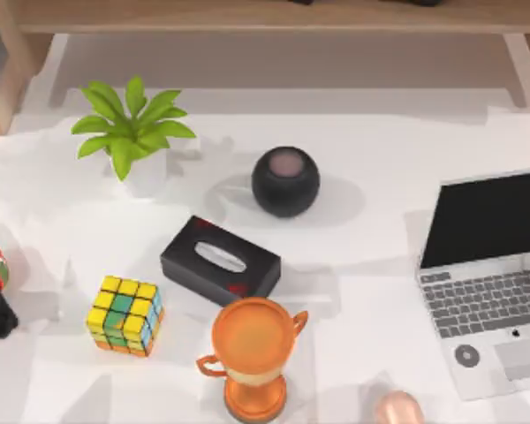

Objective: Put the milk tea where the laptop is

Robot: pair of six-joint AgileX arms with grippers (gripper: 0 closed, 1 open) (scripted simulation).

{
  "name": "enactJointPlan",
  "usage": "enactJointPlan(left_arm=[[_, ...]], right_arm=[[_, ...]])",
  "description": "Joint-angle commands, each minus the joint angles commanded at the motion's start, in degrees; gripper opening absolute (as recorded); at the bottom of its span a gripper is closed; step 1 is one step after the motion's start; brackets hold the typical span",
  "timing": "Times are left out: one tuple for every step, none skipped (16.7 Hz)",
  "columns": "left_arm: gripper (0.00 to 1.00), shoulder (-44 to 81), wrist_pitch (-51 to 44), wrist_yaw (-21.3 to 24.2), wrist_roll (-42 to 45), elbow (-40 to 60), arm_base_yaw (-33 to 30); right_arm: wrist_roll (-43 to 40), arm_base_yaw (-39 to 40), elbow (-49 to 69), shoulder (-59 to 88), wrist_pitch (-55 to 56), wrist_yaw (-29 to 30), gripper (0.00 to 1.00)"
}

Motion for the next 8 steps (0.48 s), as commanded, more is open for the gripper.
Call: enactJointPlan(left_arm=[[1.00, 0.0, 0.0, 0.0, 0.0, 0.0, 0.0], [1.00, 0.0, 0.0, 0.0, 0.0, 0.0, 0.0], [1.00, 0.0, 0.0, 0.0, 0.0, 0.0, 0.0], [1.00, 0.0, 0.0, 0.0, 0.0, 0.0, 0.0], [1.00, 0.0, 0.0, 0.0, 0.0, 0.0, 0.0], [1.00, 0.0, 0.0, 0.0, 0.0, 0.0, 0.0], [1.00, 0.0, 0.0, 0.0, 0.0, 0.0, 0.0], [1.00, 0.0, 0.0, 0.0, 0.0, 0.0, 0.0]], right_arm=[[0.0, 0.0, 0.0, 0.0, 0.0, 0.0, 1.00], [0.0, 0.0, 0.0, 0.1, 0.1, 0.0, 1.00], [-0.1, -0.3, 0.0, 0.7, 0.7, -0.3, 1.00], [-0.2, -0.9, 0.0, 1.9, 1.9, -0.8, 1.00], [-0.3, -1.7, -0.1, 3.8, 3.6, -1.5, 1.00], [-0.5, -2.7, -0.1, 6.2, 6.0, -2.4, 1.00], [-0.8, -3.9, -0.1, 9.2, 8.8, -3.5, 1.00], [-1.0, -5.2, -0.2, 12.9, 12.1, -4.7, 1.00]])
